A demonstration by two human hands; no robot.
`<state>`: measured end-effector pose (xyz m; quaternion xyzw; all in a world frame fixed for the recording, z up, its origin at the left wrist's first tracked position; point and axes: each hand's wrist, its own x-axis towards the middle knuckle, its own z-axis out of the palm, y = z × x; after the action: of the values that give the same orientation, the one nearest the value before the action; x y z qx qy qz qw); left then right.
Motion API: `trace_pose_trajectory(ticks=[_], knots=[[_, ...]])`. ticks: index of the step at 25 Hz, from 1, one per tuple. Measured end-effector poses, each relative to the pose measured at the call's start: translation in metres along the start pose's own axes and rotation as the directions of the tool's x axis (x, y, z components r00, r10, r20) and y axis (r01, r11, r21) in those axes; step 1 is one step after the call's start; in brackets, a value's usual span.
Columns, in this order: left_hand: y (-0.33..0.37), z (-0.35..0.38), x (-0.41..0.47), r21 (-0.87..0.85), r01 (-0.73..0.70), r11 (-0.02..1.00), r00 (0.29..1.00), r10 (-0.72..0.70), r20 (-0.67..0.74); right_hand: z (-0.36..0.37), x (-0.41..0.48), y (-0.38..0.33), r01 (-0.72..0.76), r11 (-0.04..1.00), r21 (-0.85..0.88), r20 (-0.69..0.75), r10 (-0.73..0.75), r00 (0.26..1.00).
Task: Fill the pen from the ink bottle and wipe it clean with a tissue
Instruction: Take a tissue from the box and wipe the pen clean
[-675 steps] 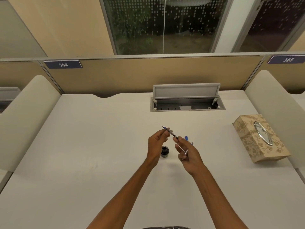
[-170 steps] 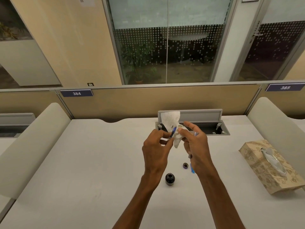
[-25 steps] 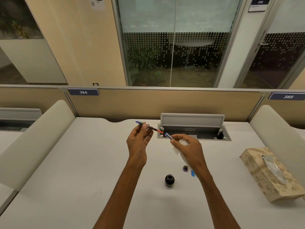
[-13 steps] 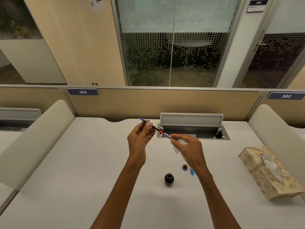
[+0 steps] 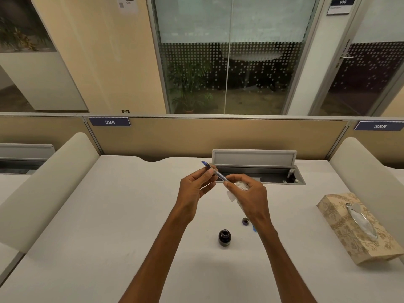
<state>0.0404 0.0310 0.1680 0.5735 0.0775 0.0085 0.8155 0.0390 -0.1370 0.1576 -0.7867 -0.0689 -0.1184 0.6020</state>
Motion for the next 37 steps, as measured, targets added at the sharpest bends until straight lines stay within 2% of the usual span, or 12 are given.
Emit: trace_pose_trajectory(ticks=[9, 12, 14, 16, 19, 21, 24, 26, 30, 33, 35, 37], knots=[[-0.001, 0.008, 0.000, 0.077, -0.084, 0.993, 0.995, 0.087, -0.046, 0.006, -0.004, -0.004, 0.000, 1.000, 0.021, 0.009, 0.000, 1.000], [0.000, 0.009, 0.002, 0.120, -0.093, 0.988, 0.995, 0.095, -0.017, 0.012, -0.005, -0.007, -0.246, 0.950, 0.194, 0.186, 0.211, 0.960], [0.001, 0.008, 0.002, 0.126, -0.085, 0.988, 0.996, 0.085, 0.003, 0.011, -0.004, -0.011, -0.476, 0.817, 0.326, 0.404, 0.335, 0.851], [0.002, 0.007, 0.002, 0.094, -0.067, 0.993, 0.998, 0.068, -0.002, 0.006, -0.002, -0.007, -0.531, 0.781, 0.328, 0.487, 0.342, 0.803], [0.003, 0.004, 0.002, 0.057, -0.061, 0.997, 0.996, 0.065, -0.063, 0.006, -0.005, 0.001, -0.300, 0.940, 0.165, 0.211, 0.263, 0.941], [0.002, 0.004, 0.003, 0.061, -0.068, 0.996, 0.993, 0.073, -0.095, 0.007, -0.007, 0.004, -0.100, 0.994, -0.047, 0.032, 0.102, 0.994], [-0.004, 0.006, 0.002, 0.090, -0.065, 0.994, 0.991, 0.074, -0.109, 0.013, -0.012, 0.006, 0.037, 0.969, -0.244, 0.039, -0.028, 0.999], [-0.007, 0.007, 0.001, 0.107, -0.064, 0.992, 0.991, 0.075, -0.112, 0.017, -0.014, 0.005, 0.045, 0.966, -0.255, 0.025, -0.040, 0.999], [-0.006, 0.006, 0.002, 0.108, -0.062, 0.992, 0.993, 0.072, -0.096, 0.019, -0.012, 0.003, -0.152, 0.988, 0.027, 0.108, 0.148, 0.983], [-0.006, 0.007, 0.002, 0.111, -0.061, 0.992, 0.992, 0.072, -0.101, 0.019, -0.013, 0.000, -0.024, 0.974, -0.226, 0.038, 0.034, 0.999], [-0.007, 0.008, 0.002, 0.121, -0.051, 0.991, 0.993, 0.063, -0.099, 0.022, -0.014, -0.001, 0.000, 0.963, -0.268, -0.006, -0.002, 1.000], [-0.007, 0.009, 0.003, 0.121, -0.046, 0.992, 0.995, 0.056, -0.088, 0.024, -0.011, 0.001, -0.158, 0.987, 0.032, 0.094, 0.154, 0.984]])
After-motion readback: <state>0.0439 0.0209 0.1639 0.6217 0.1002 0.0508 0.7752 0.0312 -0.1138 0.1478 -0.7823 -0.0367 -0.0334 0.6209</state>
